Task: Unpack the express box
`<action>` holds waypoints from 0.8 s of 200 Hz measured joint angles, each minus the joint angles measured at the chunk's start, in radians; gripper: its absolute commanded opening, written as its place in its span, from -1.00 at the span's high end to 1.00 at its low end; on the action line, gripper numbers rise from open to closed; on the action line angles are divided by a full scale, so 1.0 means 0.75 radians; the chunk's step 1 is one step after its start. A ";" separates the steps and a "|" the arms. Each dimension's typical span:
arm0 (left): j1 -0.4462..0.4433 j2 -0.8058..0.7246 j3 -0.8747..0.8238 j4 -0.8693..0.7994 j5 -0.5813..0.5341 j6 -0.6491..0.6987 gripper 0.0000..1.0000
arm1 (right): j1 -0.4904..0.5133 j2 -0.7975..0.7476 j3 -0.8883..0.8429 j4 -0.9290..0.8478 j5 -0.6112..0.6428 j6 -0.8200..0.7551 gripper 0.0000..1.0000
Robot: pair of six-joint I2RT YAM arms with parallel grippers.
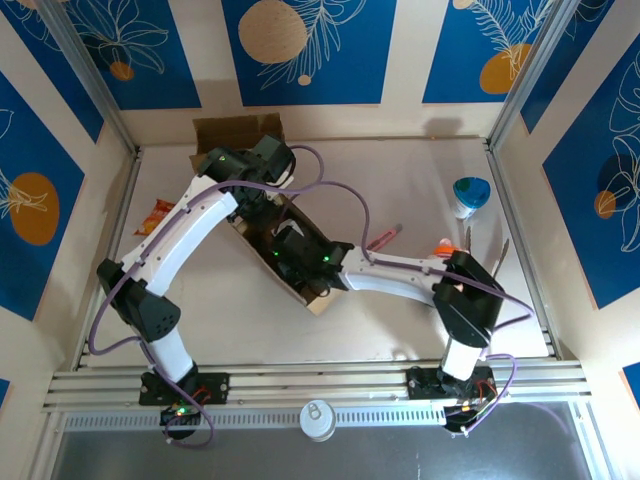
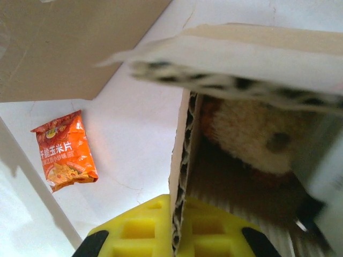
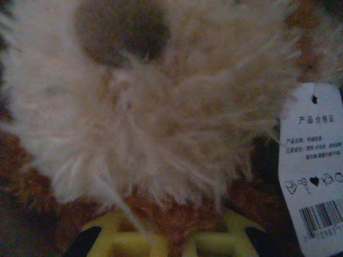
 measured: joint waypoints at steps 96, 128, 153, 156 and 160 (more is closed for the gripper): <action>0.031 0.018 -0.003 -0.075 0.146 -0.091 1.00 | 0.165 -0.446 -0.484 0.619 0.099 -0.238 1.00; 0.035 0.018 -0.014 -0.091 0.218 -0.107 1.00 | 0.197 -0.562 -0.646 0.820 0.104 -0.290 1.00; 0.042 0.016 -0.034 -0.089 0.269 -0.125 1.00 | 0.208 -0.634 -0.712 0.915 0.102 -0.314 1.00; 0.045 0.015 -0.036 -0.089 0.275 -0.127 1.00 | 0.208 -0.639 -0.715 0.918 0.102 -0.317 1.00; 0.049 0.014 -0.039 -0.089 0.280 -0.131 1.00 | 0.208 -0.645 -0.715 0.923 0.099 -0.318 1.00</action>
